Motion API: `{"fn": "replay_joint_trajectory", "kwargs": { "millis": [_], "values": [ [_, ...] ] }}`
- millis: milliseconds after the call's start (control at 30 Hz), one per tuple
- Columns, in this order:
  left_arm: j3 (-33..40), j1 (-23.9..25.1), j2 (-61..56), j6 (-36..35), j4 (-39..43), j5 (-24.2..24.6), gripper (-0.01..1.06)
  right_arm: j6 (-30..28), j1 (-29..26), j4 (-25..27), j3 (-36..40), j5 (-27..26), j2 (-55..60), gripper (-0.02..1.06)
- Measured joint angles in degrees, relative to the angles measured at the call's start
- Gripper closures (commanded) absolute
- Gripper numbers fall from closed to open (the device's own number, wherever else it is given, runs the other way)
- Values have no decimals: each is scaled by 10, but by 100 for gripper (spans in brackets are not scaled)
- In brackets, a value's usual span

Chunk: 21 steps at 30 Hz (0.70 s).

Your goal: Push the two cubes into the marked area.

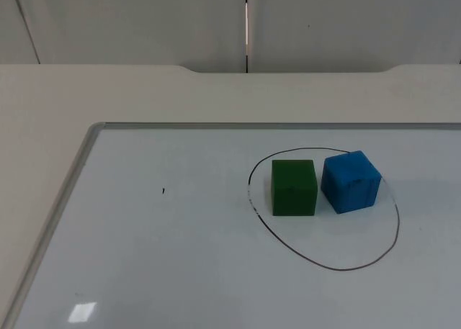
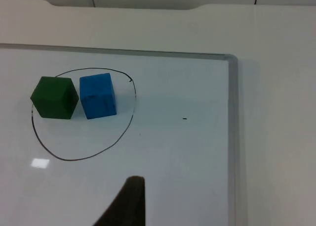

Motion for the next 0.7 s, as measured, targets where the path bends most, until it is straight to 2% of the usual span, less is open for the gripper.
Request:
{"fn": "replay_joint_trajectory", "kwargs": {
  "millis": [133,200,267,300,333,400,500,533,567,700],
  "values": [
    [0,0,0,0,0,0,105,0,0,0,0,0,0,-1],
    [0,0,0,0,0,0,100,0,0,0,0,0,0,-1],
    [0,0,0,0,0,0,88,0,0,0,0,0,0,-1],
    [0,0,0,0,0,0,78,0,0,0,0,0,0,-1],
    [0,0,0,0,0,0,78,0,0,0,0,0,0,-1],
    [0,0,0,0,0,0,56,0,0,0,0,0,0,-1],
    [0,0,0,0,0,0,13,0,0,0,0,0,0,-1],
    [0,0,0,0,0,0,13,0,0,0,0,0,0,-1],
    [0,0,0,0,0,0,2,0,0,0,0,0,0,-1],
    [0,0,0,0,0,0,0,0,-1,0,0,0,0,-1]
  ]
}}
